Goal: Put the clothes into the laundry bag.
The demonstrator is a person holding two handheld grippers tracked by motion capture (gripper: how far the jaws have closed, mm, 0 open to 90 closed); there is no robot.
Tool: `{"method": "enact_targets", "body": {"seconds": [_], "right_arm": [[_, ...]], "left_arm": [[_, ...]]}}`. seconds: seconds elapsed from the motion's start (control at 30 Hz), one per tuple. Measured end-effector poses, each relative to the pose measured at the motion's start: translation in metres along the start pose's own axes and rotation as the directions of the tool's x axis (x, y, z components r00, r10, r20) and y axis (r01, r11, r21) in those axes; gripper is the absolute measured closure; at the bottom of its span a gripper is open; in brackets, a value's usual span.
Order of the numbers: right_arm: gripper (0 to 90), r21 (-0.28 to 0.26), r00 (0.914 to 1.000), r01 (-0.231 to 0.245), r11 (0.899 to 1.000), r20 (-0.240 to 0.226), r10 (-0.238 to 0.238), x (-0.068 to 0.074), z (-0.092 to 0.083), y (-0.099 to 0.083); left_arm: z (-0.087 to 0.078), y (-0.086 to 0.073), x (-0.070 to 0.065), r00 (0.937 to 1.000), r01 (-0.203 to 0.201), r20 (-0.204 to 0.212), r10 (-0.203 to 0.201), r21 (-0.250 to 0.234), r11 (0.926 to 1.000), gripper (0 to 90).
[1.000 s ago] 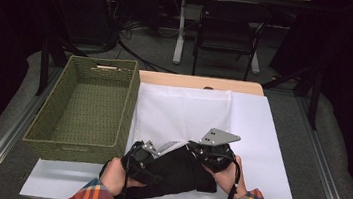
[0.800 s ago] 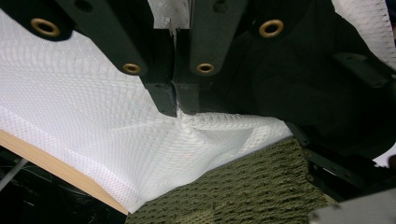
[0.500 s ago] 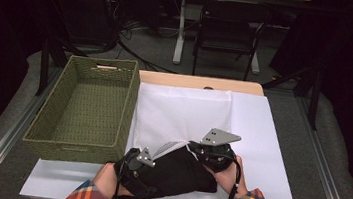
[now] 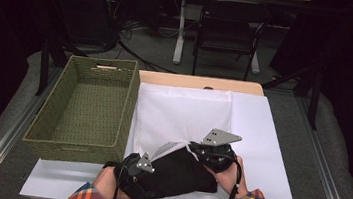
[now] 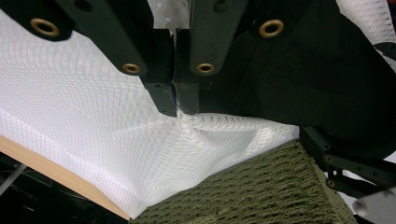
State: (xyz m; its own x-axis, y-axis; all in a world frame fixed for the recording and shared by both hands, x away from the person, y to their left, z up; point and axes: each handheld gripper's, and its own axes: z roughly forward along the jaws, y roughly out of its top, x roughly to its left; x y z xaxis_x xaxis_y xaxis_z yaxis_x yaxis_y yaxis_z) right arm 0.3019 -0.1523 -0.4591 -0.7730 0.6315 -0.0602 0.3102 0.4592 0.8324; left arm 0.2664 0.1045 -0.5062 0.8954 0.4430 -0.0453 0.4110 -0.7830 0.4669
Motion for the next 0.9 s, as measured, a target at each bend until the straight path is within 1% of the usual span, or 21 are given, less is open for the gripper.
{"method": "enact_targets", "body": {"seconds": [0.07,0.1,0.2,0.23,0.27,0.33,0.4,0.43,0.47,0.5,0.53,0.57,0.6,0.7,0.73,0.83,0.9], "right_arm": [[88.6,0.000,1.0000,0.000,1.000,0.000,0.000,0.000,0.000,0.000],[88.6,0.000,1.0000,0.000,1.000,0.000,0.000,0.000,0.000,0.000],[88.6,0.002,1.0000,-0.001,1.000,-0.002,0.001,0.000,0.000,0.000],[88.6,0.002,1.0000,-0.002,1.000,-0.003,0.002,0.000,0.001,0.000],[88.6,0.002,1.0000,-0.001,1.000,-0.004,0.001,0.000,0.000,0.000],[88.6,0.001,1.0000,-0.001,1.000,-0.002,0.001,0.000,0.000,0.000],[88.6,0.001,1.0000,-0.002,1.000,-0.002,0.002,0.000,0.000,0.000],[88.6,0.001,1.0000,-0.002,1.000,-0.002,0.002,0.000,0.000,0.000],[88.6,-0.001,1.0000,-0.003,1.000,-0.001,0.003,0.000,0.000,0.000],[88.6,-0.001,1.0000,-0.002,1.000,0.000,0.002,0.000,0.000,0.000],[88.6,-0.001,1.0000,-0.002,1.000,0.000,0.002,0.000,0.000,0.000],[88.6,-0.004,1.0000,-0.005,1.000,0.000,0.005,-0.001,-0.001,0.000],[88.6,-0.005,1.0000,-0.005,1.000,0.000,0.005,-0.001,-0.001,0.001],[88.6,-0.008,1.0000,-0.006,1.000,-0.001,0.006,-0.001,-0.001,0.001],[88.6,-0.008,1.0000,-0.006,1.000,-0.002,0.006,-0.001,-0.001,0.001],[88.6,-0.011,0.9999,-0.011,1.000,0.002,0.011,-0.002,-0.002,0.001],[88.5,-0.013,0.9999,-0.011,1.000,0.001,0.011,-0.002,-0.002,0.001]], "left_arm": [[0.002,0.000,0.001,0.9999,-0.009,-0.012,0.009,0.002,1.0000,15.1],[0.003,0.000,0.002,0.9999,-0.005,-0.016,0.004,-0.003,1.0000,15.8],[0.008,-0.001,0.005,0.9998,-0.011,-0.013,0.011,-0.004,0.9999,18.5],[0.010,-0.001,0.006,0.9999,-0.010,-0.012,0.010,-0.009,0.9999,22.3],[0.011,-0.002,0.007,0.9999,-0.011,-0.007,0.011,-0.018,0.9998,23.6],[0.011,-0.003,0.007,0.9996,-0.027,-0.012,0.026,-0.032,0.9991,30.2],[0.010,-0.005,0.008,0.9998,-0.021,0.004,0.022,-0.055,0.9983,37.2],[0.010,-0.005,0.008,0.9998,-0.021,0.004,0.022,-0.055,0.9983,40.7],[0.009,-0.007,0.009,0.9998,-0.013,0.015,0.014,-0.075,0.9971,44.3],[0.009,-0.007,0.009,0.9998,-0.013,0.015,0.014,-0.075,0.9971,47.4],[0.009,-0.007,0.009,0.9997,-0.008,0.022,0.010,-0.082,0.9966,47.4],[0.008,-0.007,0.009,0.9997,-0.011,0.023,0.013,-0.087,0.9961,52.3],[0.007,-0.007,0.009,0.9995,-0.015,0.028,0.017,-0.089,0.9960,54.0],[0.005,-0.007,0.009,0.9994,-0.013,0.031,0.016,-0.094,0.9955,56.9],[0.005,-0.007,0.008,0.9992,-0.003,0.039,0.007,-0.104,0.9945,56.9],[0.003,-0.007,0.008,0.9985,0.020,0.053,-0.014,-0.112,0.9935,58.4],[0.002,-0.006,0.008,0.9973,0.043,0.064,-0.036,-0.118,0.9921,58.7]]}}
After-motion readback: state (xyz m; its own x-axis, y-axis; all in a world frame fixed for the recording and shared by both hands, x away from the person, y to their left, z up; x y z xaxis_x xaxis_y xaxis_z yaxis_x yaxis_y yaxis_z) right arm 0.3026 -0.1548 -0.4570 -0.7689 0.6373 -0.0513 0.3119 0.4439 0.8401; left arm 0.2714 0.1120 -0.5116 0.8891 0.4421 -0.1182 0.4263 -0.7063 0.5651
